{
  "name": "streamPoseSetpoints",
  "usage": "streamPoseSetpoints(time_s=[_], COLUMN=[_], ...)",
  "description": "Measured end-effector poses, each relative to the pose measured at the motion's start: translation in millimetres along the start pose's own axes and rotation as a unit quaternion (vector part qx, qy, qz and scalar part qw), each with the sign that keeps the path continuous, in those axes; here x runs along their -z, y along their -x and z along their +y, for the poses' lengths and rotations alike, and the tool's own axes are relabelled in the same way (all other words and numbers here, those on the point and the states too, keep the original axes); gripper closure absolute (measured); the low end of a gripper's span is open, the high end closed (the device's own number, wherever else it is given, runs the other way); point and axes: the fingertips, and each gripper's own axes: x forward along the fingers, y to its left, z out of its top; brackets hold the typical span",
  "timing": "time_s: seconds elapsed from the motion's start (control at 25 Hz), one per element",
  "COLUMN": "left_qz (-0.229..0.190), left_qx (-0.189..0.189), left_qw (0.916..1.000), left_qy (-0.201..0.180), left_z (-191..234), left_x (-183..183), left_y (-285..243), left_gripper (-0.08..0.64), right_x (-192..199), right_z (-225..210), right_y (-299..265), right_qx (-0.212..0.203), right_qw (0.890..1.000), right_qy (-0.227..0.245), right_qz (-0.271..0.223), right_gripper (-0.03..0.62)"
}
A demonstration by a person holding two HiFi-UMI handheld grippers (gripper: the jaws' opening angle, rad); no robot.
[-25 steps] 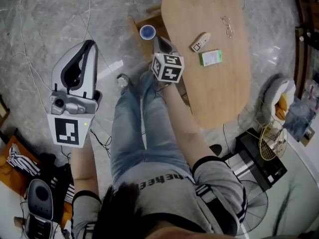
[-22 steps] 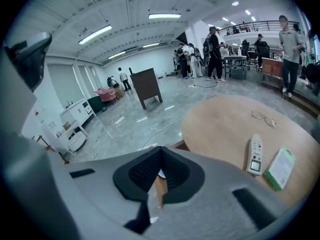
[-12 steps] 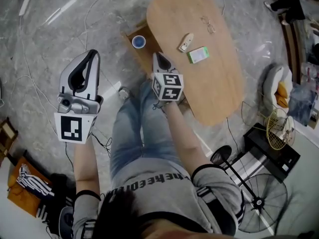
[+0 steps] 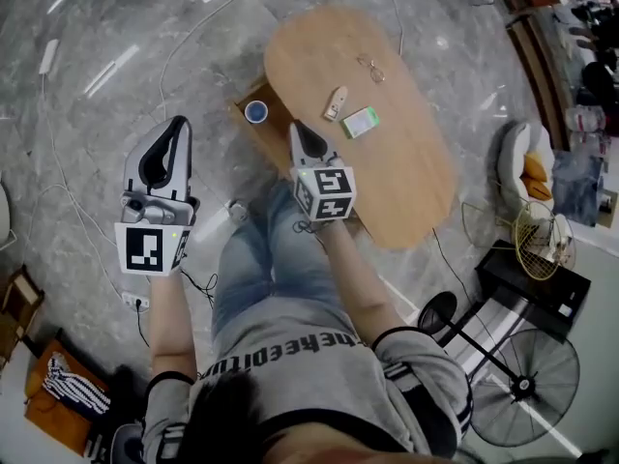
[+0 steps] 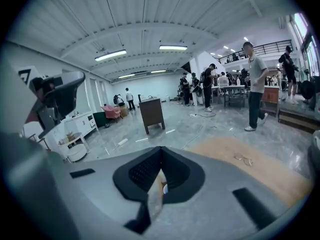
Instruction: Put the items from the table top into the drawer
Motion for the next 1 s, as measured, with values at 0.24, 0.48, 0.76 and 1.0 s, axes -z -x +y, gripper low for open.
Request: streamPoseSetpoints(time_s=[0.24, 0.48, 0.76, 1.0], left_qz=[-0.004, -0.009, -0.021, -0.032], left_qx=[0.008, 0.015, 0.003, -0.011], left_qw=[0.9999, 0.9997, 0.9995, 0.9991], left_qy=[-0.009, -0.014, -0.023, -0.027], left_z=[-6, -13, -16, -30], left_x=[-25, -45, -69, -92], left_y=[3, 3, -1, -3], left_gripper=[0.549, 0.549, 0.549, 0.549], right_x=[-48, -84, -134, -177], right_z=[3, 4, 4, -1], right_y=[34, 64, 95, 130], right_qx=[0.006, 0.017, 0.018, 0.016], right_qw=[0.999, 0.996, 0.989, 0.980], right_qy=[0.022, 0.045, 0.083, 0.107], right_qz=[-0.041, -0.072, -0.120, -0.165], right_gripper=[0.589, 0.589, 0.589, 0.589])
